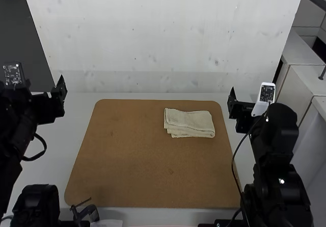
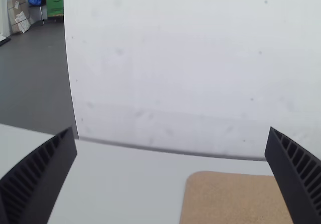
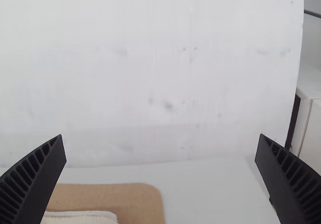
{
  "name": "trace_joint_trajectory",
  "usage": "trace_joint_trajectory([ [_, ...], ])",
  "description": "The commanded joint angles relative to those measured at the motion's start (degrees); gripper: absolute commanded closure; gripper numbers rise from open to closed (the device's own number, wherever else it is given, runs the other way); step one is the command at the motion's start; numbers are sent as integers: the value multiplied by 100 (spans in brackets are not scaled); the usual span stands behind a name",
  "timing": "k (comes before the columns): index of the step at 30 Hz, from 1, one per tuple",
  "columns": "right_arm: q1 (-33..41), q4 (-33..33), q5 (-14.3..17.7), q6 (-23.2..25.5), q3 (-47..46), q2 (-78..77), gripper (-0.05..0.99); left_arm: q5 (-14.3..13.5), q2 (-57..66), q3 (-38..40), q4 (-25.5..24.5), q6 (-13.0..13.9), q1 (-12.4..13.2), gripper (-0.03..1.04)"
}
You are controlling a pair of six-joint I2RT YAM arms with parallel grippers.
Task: Fold the towel.
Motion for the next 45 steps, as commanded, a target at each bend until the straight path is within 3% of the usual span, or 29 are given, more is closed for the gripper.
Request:
trace_joint_trajectory([
  [1, 52, 265, 45, 72, -248, -71, -3, 177, -86, -683, 853, 620, -40, 4],
  [2, 52, 230, 80, 72, -265, -71, -3, 300, -103, -876, 1108, 620, -32, 4],
  [5, 61, -60, 72, 221, -221, -36, -3, 695, -103, -1096, 1205, 611, -5, 4],
  [8, 61, -42, 72, 256, -291, -62, -3, 809, -103, -1236, 1214, 602, -5, 4],
  [19, 201, -42, -69, 573, -415, -62, -3, 827, -103, -2019, 1451, 655, -40, 4],
  [25, 184, -7, -131, 634, -423, -18, -3, 853, -103, -2010, 1521, 602, 3, 4],
  [28, 184, -7, -131, 634, -423, -18, -3, 581, -103, -2010, 1530, 576, 3, 3],
  [45, 184, 10, -131, 643, -423, -10, -3, 572, -103, -2019, 1539, 584, 3, 2],
])
